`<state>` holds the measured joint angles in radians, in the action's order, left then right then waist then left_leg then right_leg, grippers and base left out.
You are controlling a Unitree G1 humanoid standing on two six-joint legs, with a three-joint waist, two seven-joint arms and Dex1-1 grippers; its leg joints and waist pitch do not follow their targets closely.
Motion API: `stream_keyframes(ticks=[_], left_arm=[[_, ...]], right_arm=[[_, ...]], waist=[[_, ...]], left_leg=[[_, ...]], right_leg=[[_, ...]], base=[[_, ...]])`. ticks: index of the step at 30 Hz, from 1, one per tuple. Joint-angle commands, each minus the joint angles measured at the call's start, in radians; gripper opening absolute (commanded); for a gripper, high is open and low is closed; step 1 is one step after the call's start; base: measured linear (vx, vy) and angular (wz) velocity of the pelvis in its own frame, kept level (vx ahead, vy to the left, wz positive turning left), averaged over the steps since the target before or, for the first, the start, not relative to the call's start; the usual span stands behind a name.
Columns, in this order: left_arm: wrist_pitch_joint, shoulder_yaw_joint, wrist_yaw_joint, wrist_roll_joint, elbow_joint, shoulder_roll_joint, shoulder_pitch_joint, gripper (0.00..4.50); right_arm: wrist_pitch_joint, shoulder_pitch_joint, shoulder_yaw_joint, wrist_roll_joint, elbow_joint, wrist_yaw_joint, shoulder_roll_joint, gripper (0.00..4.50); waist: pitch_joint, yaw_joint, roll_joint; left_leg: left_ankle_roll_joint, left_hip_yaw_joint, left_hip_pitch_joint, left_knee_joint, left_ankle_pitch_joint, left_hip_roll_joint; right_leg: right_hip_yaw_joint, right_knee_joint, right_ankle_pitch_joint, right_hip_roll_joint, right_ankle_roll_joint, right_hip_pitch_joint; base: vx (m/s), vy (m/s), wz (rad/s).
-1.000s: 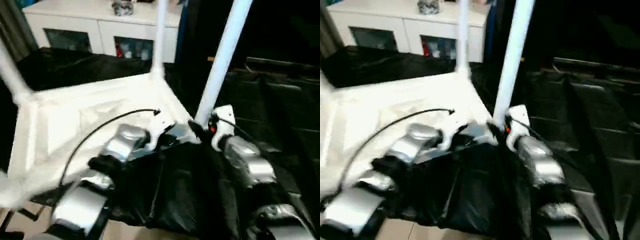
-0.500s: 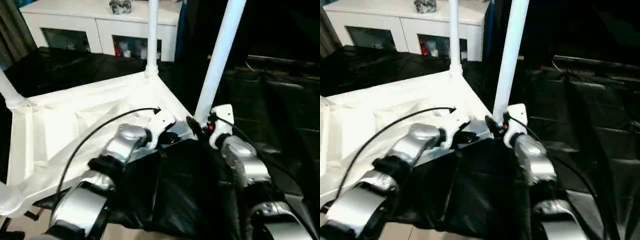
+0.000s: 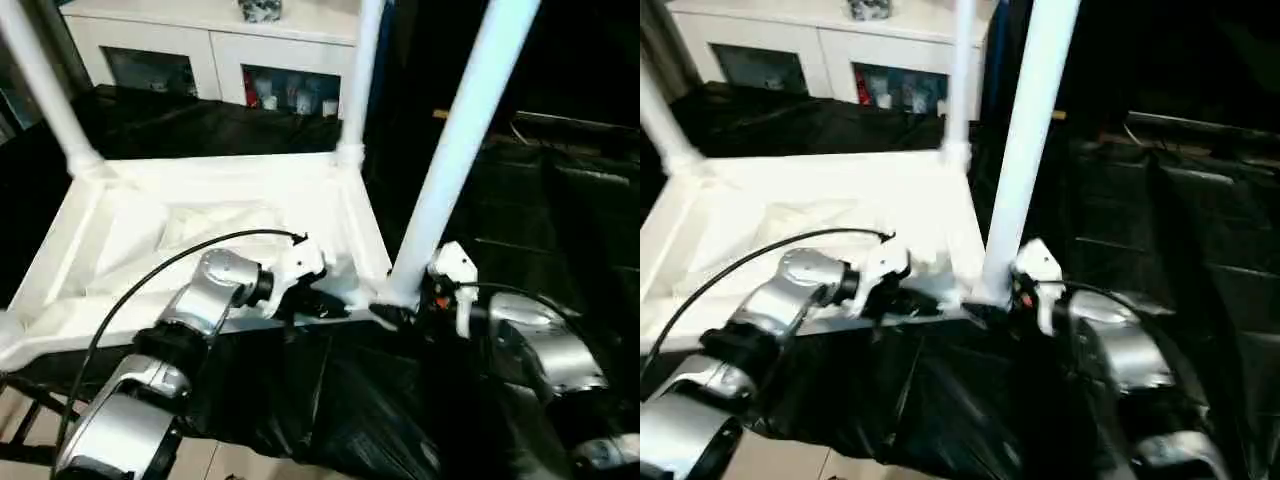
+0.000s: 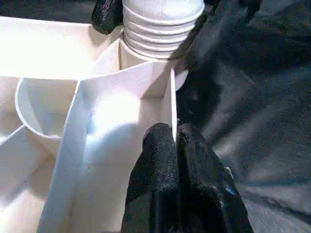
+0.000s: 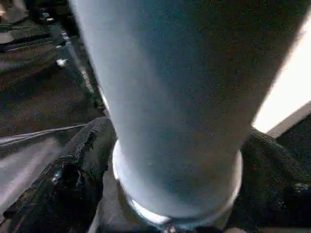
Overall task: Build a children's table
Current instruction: Rotate leg to tighten
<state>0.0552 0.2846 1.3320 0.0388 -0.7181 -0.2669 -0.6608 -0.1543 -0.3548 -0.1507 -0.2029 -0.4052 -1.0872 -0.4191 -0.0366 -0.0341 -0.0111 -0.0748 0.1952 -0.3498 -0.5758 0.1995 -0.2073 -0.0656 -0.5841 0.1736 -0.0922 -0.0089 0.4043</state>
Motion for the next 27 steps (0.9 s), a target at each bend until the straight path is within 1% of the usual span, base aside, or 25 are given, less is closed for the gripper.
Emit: stream_keyframes(ticks=[1, 2, 3, 4, 9, 11, 12, 13, 14, 17, 18, 19, 20, 21, 22, 23, 24, 25, 26, 27], left_arm=[[-0.025, 0.028, 0.073, -0.031, 0.043, 0.008, 0.0, 0.0], [-0.027, 0.032, 0.081, -0.032, 0.046, 0.001, 0.002, 0.0], [-0.029, 0.035, 0.092, -0.033, 0.047, -0.005, 0.003, 0.0], [-0.034, 0.038, 0.101, -0.031, 0.046, -0.011, 0.005, 0.0], [-0.028, 0.034, 0.105, -0.03, 0.041, -0.015, 0.011, 0.0], [-0.022, 0.026, 0.053, -0.021, 0.023, 0.005, 0.008, 0.0], [-0.012, 0.023, -0.006, -0.004, 0.002, 0.023, 0.0, 0.0], [-0.012, 0.023, -0.006, -0.004, 0.002, 0.023, 0.0, 0.0], [-0.01, 0.023, -0.016, -0.002, -0.001, 0.026, -0.002, 0.0], [0.008, 0.006, -0.124, 0.012, -0.052, 0.065, -0.033, 0.0], [0.027, -0.008, -0.2, 0.016, -0.082, 0.098, -0.057, 0.0], [0.027, -0.008, -0.2, 0.016, -0.082, 0.098, -0.057, 0.0], [0.061, -0.02, -0.322, 0.026, -0.122, 0.166, -0.089, 0.0], [0.072, -0.024, -0.357, 0.029, -0.133, 0.187, -0.098, 0.0], [0.084, -0.032, -0.408, 0.03, -0.147, 0.22, -0.108, 0.0], [0.09, -0.037, -0.436, 0.029, -0.154, 0.238, -0.113, 0.0], [0.098, -0.039, -0.474, 0.032, -0.166, 0.267, -0.121, 0.0], [0.099, -0.04, -0.486, 0.033, -0.17, 0.276, -0.124, 0.0], [0.098, -0.039, -0.507, 0.035, -0.18, 0.29, -0.129, 0.0], [0.093, -0.034, -0.534, 0.043, -0.196, 0.307, -0.135, 0.0]], right_arm=[[-0.035, 0.008, -0.027, -0.019, 0.026, -0.042, -0.004, 3.48], [-0.041, 0.01, -0.028, -0.025, 0.033, -0.048, -0.008, 3.34], [-0.046, 0.012, -0.031, -0.029, 0.041, -0.054, -0.012, 3.34], [-0.051, 0.015, -0.033, -0.032, 0.048, -0.059, -0.013, 3.19], [-0.07, 0.037, -0.044, -0.034, 0.07, -0.07, -0.006, 2.85], [-0.088, 0.054, -0.043, -0.034, 0.072, -0.049, 0.012, 2.83], [-0.089, 0.066, -0.032, -0.028, 0.064, -0.002, 0.037, 2.81], [-0.089, 0.066, -0.032, -0.028, 0.064, -0.002, 0.037, 2.8], [-0.087, 0.068, -0.029, -0.026, 0.062, 0.008, 0.042, 2.8], [-0.076, 0.056, 0.006, 0.005, 0.008, 0.173, 0.1, 2.78], [-0.059, 0.036, 0.037, 0.024, -0.046, 0.292, 0.145, 2.78], [-0.059, 0.036, 0.037, 0.024, -0.046, 0.292, 0.145, 2.77], [-0.05, -0.002, 0.058, 0.051, -0.119, 0.443, 0.213, 2.77], [-0.047, -0.014, 0.062, 0.062, -0.14, 0.489, 0.233, 2.77], [-0.04, -0.034, 0.074, 0.073, -0.172, 0.558, 0.264, 2.77], [-0.034, -0.045, 0.082, 0.079, -0.19, 0.599, 0.282, 2.77], [-0.021, -0.068, 0.094, 0.085, -0.228, 0.664, 0.311, 2.76], [-0.016, -0.075, 0.097, 0.086, -0.241, 0.682, 0.32, 2.76], [-0.008, -0.088, 0.099, 0.09, -0.26, 0.71, 0.334, 2.76], [0.012, -0.105, 0.098, 0.103, -0.284, 0.752, 0.354, 2.76]], waist=[[0.054, -0.003, -0.004], [0.055, -0.003, -0.005], [0.055, -0.005, -0.005], [0.055, -0.007, -0.004], [0.054, -0.01, -0.006], [0.053, -0.01, -0.005], [0.053, -0.011, -0.005], [0.053, -0.011, -0.005], [0.051, -0.011, -0.006], [0.047, -0.004, -0.007], [0.045, 0.0, -0.007], [0.046, 0.005, -0.007], [0.046, 0.006, -0.009], [0.045, 0.014, -0.005], [0.046, 0.016, -0.001], [0.046, 0.018, -0.003], [0.047, 0.017, -0.003], [0.048, 0.021, -0.005], [0.05, 0.022, -0.002], [0.051, 0.023, -0.003]], left_leg=[[0.092, -0.003, 0.001, 0.06, 0.167, -0.029], [0.094, -0.002, 0.002, 0.058, 0.161, -0.03], [0.095, -0.002, 0.002, 0.058, 0.158, -0.03], [0.095, -0.002, 0.001, 0.058, 0.151, -0.029], [0.082, -0.003, 0.001, 0.059, 0.159, -0.029], [0.077, -0.003, 0.002, 0.06, 0.163, -0.029], [0.073, -0.002, 0.003, 0.06, 0.17, -0.029], [0.073, -0.002, 0.003, 0.06, 0.17, -0.029], [0.065, -0.004, 0.004, 0.062, 0.184, -0.028], [0.04, -0.007, 0.004, 0.066, 0.224, -0.024], [0.024, -0.009, 0.005, 0.068, 0.246, -0.023], [0.011, -0.012, 0.006, 0.068, 0.262, -0.02], [0.009, -0.014, 0.005, 0.068, 0.262, -0.021], [-0.002, -0.014, 0.004, 0.069, 0.265, -0.02], [-0.008, -0.016, 0.005, 0.069, 0.272, -0.02], [-0.008, -0.015, 0.004, 0.068, 0.274, -0.019], [-0.006, -0.015, 0.007, 0.067, 0.277, -0.019], [0.001, -0.014, 0.003, 0.067, 0.272, -0.017], [0.009, -0.012, 0.005, 0.065, 0.267, -0.015], [0.014, -0.013, 0.002, 0.064, 0.262, -0.015]], right_leg=[[0.038, 0.055, 0.153, -0.043, -0.259, -0.053], [0.037, 0.053, 0.135, -0.042, -0.265, -0.052], [0.038, 0.053, 0.13, -0.043, -0.268, -0.052], [0.038, 0.051, 0.122, -0.043, -0.268, -0.053], [0.038, 0.053, 0.142, -0.045, -0.261, -0.054], [0.038, 0.055, 0.153, -0.045, -0.255, -0.053], [0.039, 0.057, 0.163, -0.046, -0.253, -0.05], [0.039, 0.057, 0.163, -0.046, -0.253, -0.05], [0.039, 0.06, 0.192, -0.047, -0.246, -0.05], [0.039, 0.072, 0.293, -0.047, -0.213, -0.046], [0.038, 0.077, 0.347, -0.048, -0.194, -0.043], [0.036, 0.081, 0.394, -0.049, -0.178, -0.042], [0.036, 0.082, 0.399, -0.049, -0.172, -0.043], [0.037, 0.081, 0.395, -0.046, -0.172, -0.039], [0.036, 0.082, 0.389, -0.046, -0.171, -0.041], [0.037, 0.082, 0.382, -0.045, -0.172, -0.039], [0.037, 0.082, 0.362, -0.045, -0.176, -0.039], [0.038, 0.081, 0.342, -0.043, -0.181, -0.04], [0.038, 0.081, 0.323, -0.042, -0.184, -0.041], [0.039, 0.079, 0.307, -0.043, -0.189, -0.043]], base=[[0.0, 0.0, 0.0], [0.0, 0.0, 0.0], [0.0, 0.0, 0.0], [0.0, 0.0, 0.0], [0.0, 0.0, 0.0], [0.0, 0.0, 0.0], [0.0, 0.0, 0.0], [0.0, 0.0, 0.0], [0.0, 0.0, 0.0], [0.0, 0.0, 0.0], [0.0, 0.0, 0.0], [0.0, 0.0, 0.0], [0.0, 0.0, 0.0], [0.0, 0.0, 0.0], [0.0, 0.0, 0.0], [0.0, 0.0, 0.0], [0.0, 0.0, 0.0], [0.0, 0.0, 0.0], [0.0, 0.0, 0.0], [0.0, 0.0, 0.0]])
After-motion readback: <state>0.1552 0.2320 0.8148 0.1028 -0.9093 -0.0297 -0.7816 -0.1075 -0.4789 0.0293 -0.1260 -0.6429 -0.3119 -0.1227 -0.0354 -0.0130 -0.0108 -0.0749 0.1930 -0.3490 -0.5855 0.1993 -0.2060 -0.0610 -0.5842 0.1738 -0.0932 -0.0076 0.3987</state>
